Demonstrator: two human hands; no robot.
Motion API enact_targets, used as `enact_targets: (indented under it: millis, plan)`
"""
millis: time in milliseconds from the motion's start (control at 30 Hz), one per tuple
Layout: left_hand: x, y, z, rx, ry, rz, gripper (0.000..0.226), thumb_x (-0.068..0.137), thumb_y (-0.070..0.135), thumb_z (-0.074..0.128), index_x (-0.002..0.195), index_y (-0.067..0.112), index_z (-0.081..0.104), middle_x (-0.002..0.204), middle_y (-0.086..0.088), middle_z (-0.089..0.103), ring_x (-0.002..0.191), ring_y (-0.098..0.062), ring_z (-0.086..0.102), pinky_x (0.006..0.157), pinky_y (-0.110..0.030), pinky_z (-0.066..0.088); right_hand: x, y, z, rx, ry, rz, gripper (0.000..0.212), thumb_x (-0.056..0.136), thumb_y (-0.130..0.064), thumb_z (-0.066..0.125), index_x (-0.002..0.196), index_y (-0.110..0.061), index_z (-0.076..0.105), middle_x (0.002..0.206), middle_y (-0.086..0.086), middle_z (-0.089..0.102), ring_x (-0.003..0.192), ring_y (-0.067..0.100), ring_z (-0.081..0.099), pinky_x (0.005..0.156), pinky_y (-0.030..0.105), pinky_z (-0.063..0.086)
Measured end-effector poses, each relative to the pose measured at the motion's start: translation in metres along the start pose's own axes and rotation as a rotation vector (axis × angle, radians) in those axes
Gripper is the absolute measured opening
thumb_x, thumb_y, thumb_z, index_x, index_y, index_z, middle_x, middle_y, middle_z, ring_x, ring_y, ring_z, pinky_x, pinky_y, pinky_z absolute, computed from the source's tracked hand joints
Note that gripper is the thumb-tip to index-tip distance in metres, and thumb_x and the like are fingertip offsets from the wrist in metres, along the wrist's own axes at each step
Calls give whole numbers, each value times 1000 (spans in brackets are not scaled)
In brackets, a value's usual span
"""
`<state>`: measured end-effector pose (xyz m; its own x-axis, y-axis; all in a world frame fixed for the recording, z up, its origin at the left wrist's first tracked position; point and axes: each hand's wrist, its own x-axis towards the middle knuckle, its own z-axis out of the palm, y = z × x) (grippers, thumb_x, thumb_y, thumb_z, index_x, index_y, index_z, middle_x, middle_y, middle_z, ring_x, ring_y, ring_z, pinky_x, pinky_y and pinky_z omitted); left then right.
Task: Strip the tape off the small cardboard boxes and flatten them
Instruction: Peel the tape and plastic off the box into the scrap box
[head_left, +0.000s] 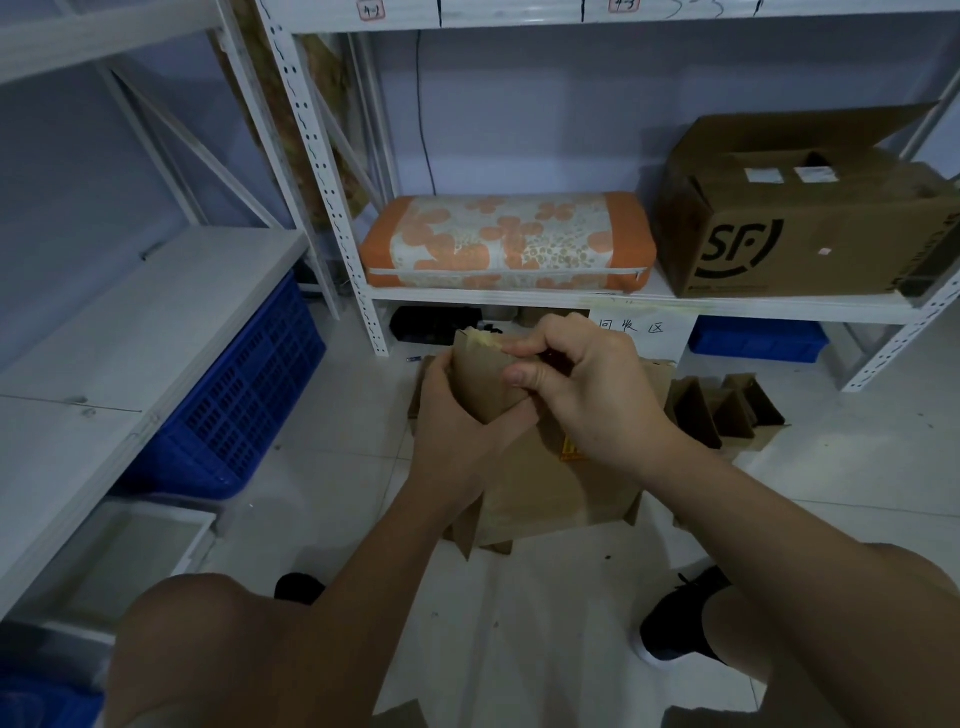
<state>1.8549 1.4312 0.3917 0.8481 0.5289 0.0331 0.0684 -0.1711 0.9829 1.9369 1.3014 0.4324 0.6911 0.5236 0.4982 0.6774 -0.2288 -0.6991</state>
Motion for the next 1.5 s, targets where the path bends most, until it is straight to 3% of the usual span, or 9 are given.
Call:
enact_targets:
  millis: [100,233,400,633,800,900,1000,1267,1500]
  plan:
    - [-1,-2,0,2,-19,-14,107,56,64,86,147,34,38,134,19,53,123,-4,56,94,-28,55,-3,1,2,-48,33,-55,7,90,-22,72,92,-16,74,83,-21,58,82,2,57,72,11,42]
    - [-2,-7,-1,13,-69,-53,90,76,39,88,149,31,35,127,24,48,115,3,53,78,-10,52,-4,1,-5,-115,-59,-88,16,99,-23,61,107,-18,75,90,-11,66,87,2,56,75,11,42]
    - [-2,-14,-3,-3,-87,-69,107,65,53,87,155,32,33,140,12,51,125,-9,55,88,-26,54,-8,-2,-9,-137,-165,5,36,81,-36,82,114,-25,73,91,-21,58,89,-6,53,76,9,38]
    - [2,-9,-3,15,-75,-17,87,79,33,88,149,32,35,123,28,45,113,7,50,73,-3,49,-5,-4,-5,-34,-55,39,11,87,-19,79,97,-16,75,86,-14,58,77,0,60,70,9,44]
    - [3,-6,-6,-10,-91,-5,85,76,35,91,141,37,37,128,24,50,116,3,55,76,-12,54,-4,-3,-3,-119,6,-89,11,95,-17,69,102,-17,77,88,-3,66,80,7,60,71,10,44]
    - [3,-8,-12,-31,-116,-12,84,73,40,91,140,36,40,127,25,51,108,9,56,73,-8,53,-3,-2,-11,-182,-75,-186,23,98,-21,65,118,-16,74,104,-3,74,98,7,64,85,16,49]
    - [6,-12,-21,-56,-159,-41,101,62,57,90,148,31,43,136,13,57,118,-6,62,81,-22,59,-4,-2,-17,-179,-98,-209,34,94,-24,71,126,-12,71,120,-1,73,113,9,65,99,25,52]
    - [6,-19,-30,78,-197,15,116,54,72,82,153,34,36,145,10,52,126,-10,58,98,-41,59,-6,-5,-16,-192,-135,-222,16,99,-25,61,103,-14,72,94,-4,68,87,9,63,75,32,54]
    - [7,-23,-37,217,-188,136,117,60,78,83,156,37,29,150,13,48,135,-10,51,105,-48,53,-10,-11,-13,-146,-239,-169,8,100,-17,57,94,-14,59,91,-2,57,83,13,54,72,39,47]
